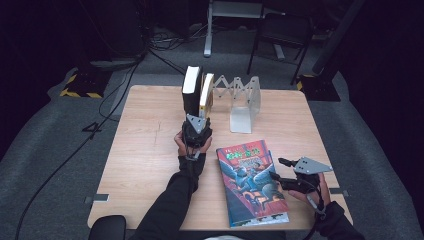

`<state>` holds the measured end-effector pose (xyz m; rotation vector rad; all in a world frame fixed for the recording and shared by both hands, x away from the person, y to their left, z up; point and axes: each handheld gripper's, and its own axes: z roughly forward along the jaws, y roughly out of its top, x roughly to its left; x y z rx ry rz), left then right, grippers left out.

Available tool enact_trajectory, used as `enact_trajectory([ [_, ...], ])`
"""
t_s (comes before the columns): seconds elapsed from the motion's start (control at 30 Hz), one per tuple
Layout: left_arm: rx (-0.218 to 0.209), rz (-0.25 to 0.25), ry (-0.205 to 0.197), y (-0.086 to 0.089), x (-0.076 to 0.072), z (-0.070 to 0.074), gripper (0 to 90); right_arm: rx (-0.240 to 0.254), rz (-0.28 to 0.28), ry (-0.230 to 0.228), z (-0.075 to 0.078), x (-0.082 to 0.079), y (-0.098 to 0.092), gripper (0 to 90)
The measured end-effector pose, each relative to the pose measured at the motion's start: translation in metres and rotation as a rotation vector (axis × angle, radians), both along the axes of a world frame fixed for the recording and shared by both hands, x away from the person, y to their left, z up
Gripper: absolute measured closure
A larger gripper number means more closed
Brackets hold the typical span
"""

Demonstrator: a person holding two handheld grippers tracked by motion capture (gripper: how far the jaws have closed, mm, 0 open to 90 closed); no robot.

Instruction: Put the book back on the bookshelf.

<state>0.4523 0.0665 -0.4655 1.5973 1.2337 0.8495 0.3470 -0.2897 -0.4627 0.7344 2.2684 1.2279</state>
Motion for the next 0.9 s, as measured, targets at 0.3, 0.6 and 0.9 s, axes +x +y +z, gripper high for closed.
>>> enact_trajectory([
  [0.3, 0.03, -0.105, 0.06, 0.025, -0.012, -0.005, 42.2, -0.001, 0.0, 0.004, 0.0, 0.0, 0.0, 38.1],
  [0.6, 0.133, -0.278, 0.118, 0.038, -0.03, -0.005, 46.1, -0.003, 0.001, 0.004, 0.0, -0.001, 0.0, 37.9],
  [0.9, 0.209, -0.345, 0.099, 0.03, -0.029, -0.008, 73.5, -0.009, 0.0, 0.009, -0.002, 0.0, 0.001, 37.9],
])
